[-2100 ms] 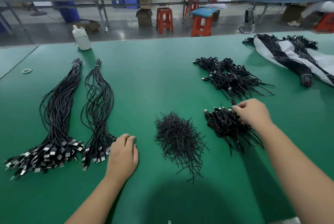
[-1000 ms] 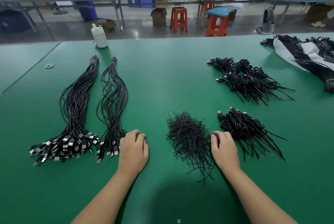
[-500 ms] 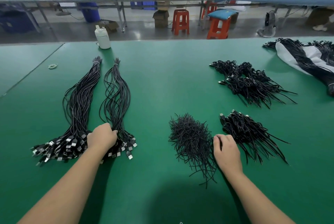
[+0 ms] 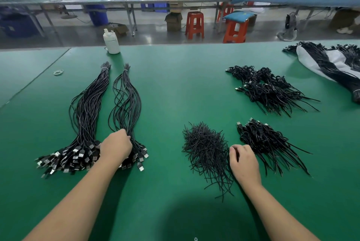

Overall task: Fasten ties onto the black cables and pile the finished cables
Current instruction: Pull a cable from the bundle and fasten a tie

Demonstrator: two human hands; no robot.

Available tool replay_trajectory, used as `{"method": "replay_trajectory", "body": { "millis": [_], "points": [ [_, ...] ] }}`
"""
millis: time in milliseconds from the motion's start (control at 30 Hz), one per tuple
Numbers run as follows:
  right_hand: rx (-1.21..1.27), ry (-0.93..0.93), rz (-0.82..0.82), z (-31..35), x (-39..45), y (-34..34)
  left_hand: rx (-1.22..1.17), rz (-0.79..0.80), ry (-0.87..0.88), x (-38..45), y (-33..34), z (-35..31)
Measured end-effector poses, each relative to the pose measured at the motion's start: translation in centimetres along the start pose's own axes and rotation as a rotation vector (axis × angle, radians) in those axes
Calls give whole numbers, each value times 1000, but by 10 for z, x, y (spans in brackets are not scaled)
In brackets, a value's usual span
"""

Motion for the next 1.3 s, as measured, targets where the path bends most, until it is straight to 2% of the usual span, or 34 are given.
{"method": "replay_trajectory", "body": {
  "millis": [167, 300, 400, 467, 567, 633, 700, 767, 867, 933, 1000, 1067, 1167, 1233, 1300],
  "points": [
    [-2, 2, 9, 0, 0, 0, 197, 71, 178, -17, -6, -29],
    [7, 9, 7, 1, 0, -1, 425, 193, 443, -45, -14, -60],
    [33, 18, -16, 0, -2, -2, 301, 371, 704, -69, -17, -80],
    [59, 9, -41, 2, -3, -3, 164, 465, 785, -81, -21, -91],
    [26, -87, -59, 10, -9, -11, -3, 369, 796, -90, -32, -104],
    [-62, -232, -22, 24, -17, -12, -160, 220, 783, -93, -41, -108],
    [-13, -393, 54, 52, -29, -9, -380, 149, 757, -95, -50, -112],
    [221, -413, 192, 88, -38, -5, -676, 266, 713, -97, -55, -118],
    [671, -205, 439, 130, -45, -3, -1142, 456, 550, -97, -63, -126],
    [745, -157, 443, 142, -44, -6, -1368, 501, 397, -98, -67, -129],
    [636, -210, 317, 149, -41, -12, -1556, 585, 281, -96, -69, -130],
    [606, -244, 265, 153, -35, -17, -1624, 659, 261, -98, -70, -131],
    [628, -221, 457, 157, -27, -19, -1648, 722, 384, -106, -73, -131],
    [722, -165, 548, 159, -25, -22, -1518, 622, 523, -112, -76, -129],
    [755, -172, 521, 161, -25, -25, -1383, 455, 568, -116, -79, -127]
  ]
}}
Point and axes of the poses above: each hand's wrist, its own x-axis towards the middle knuckle, its own y-axis out of the palm, z = x × y, the point moved 2 cm from there along x, towards the middle knuckle, and after that the axes turned 9 degrees about x, right-handed, at the moved point
